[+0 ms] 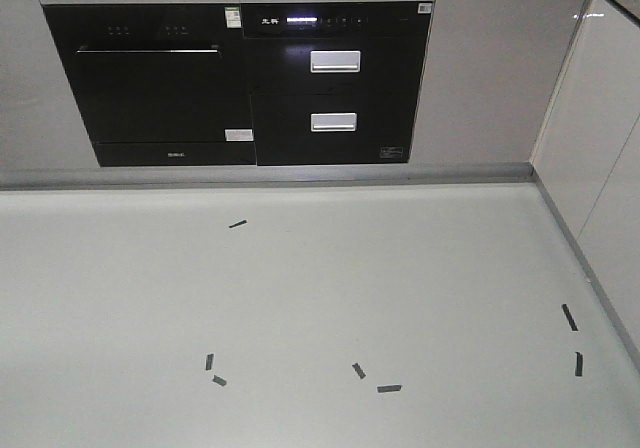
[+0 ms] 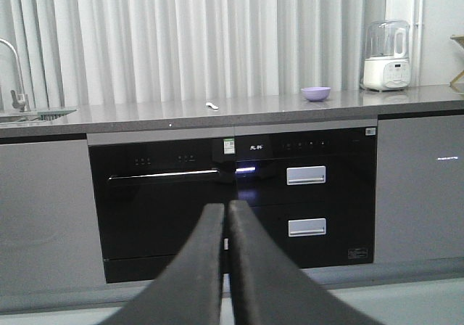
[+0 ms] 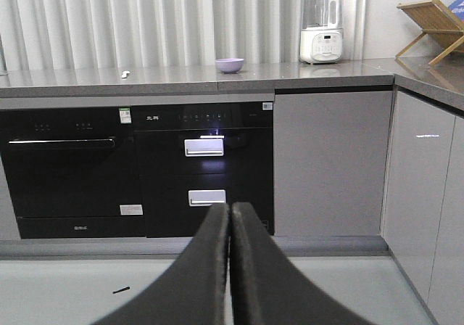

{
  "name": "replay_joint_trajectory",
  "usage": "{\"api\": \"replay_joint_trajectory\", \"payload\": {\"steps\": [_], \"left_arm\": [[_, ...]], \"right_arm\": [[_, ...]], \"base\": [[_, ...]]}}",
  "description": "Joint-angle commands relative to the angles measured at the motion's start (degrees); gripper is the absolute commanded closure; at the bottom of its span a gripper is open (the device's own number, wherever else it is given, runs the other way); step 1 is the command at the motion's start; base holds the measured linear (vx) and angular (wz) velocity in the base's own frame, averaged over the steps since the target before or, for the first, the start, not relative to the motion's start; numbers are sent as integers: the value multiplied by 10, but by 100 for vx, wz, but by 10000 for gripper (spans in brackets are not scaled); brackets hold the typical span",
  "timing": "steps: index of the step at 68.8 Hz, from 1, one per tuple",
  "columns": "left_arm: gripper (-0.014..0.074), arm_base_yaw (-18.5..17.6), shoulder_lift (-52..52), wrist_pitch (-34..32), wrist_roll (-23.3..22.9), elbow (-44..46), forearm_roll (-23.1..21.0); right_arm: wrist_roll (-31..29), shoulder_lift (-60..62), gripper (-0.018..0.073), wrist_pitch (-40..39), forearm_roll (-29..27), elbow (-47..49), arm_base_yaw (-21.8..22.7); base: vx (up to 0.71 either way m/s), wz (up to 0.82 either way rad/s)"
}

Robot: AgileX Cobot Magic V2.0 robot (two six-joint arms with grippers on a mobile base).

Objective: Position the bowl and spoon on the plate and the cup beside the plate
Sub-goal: 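Drive the base toward the counter holding the spoon and bowl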

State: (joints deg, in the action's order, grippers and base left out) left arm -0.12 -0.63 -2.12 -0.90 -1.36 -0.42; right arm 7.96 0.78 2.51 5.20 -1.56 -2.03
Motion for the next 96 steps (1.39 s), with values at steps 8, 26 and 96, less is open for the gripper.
{"api": "replay_joint_trajectory", "payload": {"steps": [8,26,96], "left_arm": [[603,0,-8,-44,0,10,-5],[603,0,-8,-44,0,10,-5],[603,0,-8,-44,0,10,-5]], "right_arm": [[0,4,570,-40,2,-6,-2],[0,4,570,-40,2,-6,-2],[0,4,570,-41,2,-6,-2]], "base": [[0,0],[1,0],[11,-2]]}}
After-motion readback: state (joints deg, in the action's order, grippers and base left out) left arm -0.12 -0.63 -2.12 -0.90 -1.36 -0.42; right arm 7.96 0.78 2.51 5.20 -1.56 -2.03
